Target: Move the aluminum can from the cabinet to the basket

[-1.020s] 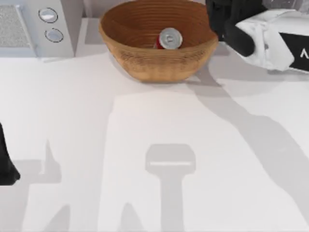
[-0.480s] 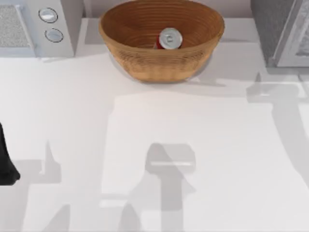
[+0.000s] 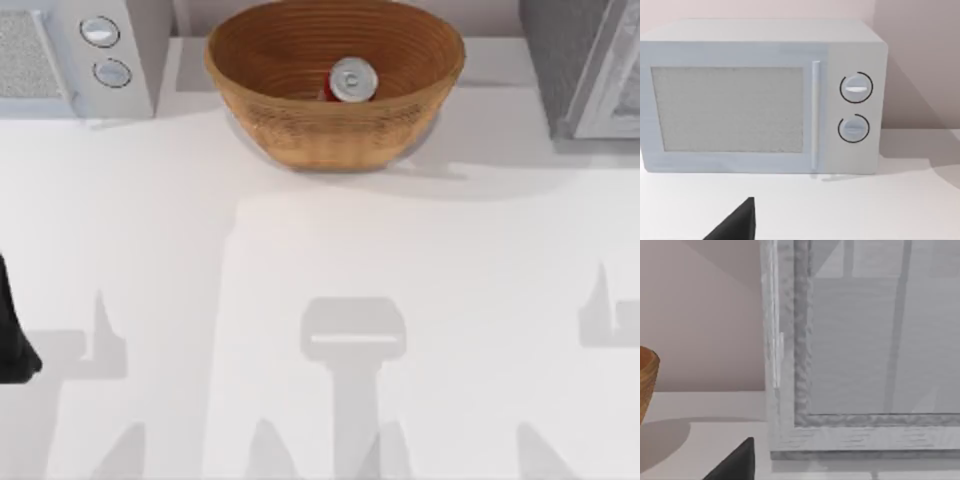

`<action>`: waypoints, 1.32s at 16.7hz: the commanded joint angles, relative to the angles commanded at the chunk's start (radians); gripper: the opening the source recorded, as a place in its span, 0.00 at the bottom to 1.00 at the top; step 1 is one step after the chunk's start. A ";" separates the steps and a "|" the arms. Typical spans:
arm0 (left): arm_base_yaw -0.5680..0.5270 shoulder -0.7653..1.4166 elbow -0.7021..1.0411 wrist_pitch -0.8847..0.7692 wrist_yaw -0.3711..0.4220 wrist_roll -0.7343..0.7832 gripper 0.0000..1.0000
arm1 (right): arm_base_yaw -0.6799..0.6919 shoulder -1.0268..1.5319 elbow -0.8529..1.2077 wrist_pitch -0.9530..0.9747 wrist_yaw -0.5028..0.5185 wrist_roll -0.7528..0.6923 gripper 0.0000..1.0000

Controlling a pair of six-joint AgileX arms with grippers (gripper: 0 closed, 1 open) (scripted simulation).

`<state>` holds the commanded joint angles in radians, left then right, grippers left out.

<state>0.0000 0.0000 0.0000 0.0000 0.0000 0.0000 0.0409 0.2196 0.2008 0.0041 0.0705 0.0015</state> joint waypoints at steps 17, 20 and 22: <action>0.000 0.000 0.000 0.000 0.000 0.000 1.00 | -0.170 -0.054 -0.151 0.146 -0.198 0.001 1.00; 0.000 0.000 0.000 0.000 0.000 0.000 1.00 | -0.319 0.164 -0.097 0.322 -0.344 0.004 1.00; 0.000 0.000 0.000 0.000 0.000 0.000 1.00 | -0.435 0.341 -0.055 0.459 -0.458 0.006 1.00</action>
<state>0.0000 0.0000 0.0000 0.0000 0.0000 0.0000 -0.3940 0.5605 0.1456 0.4635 -0.3874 0.0079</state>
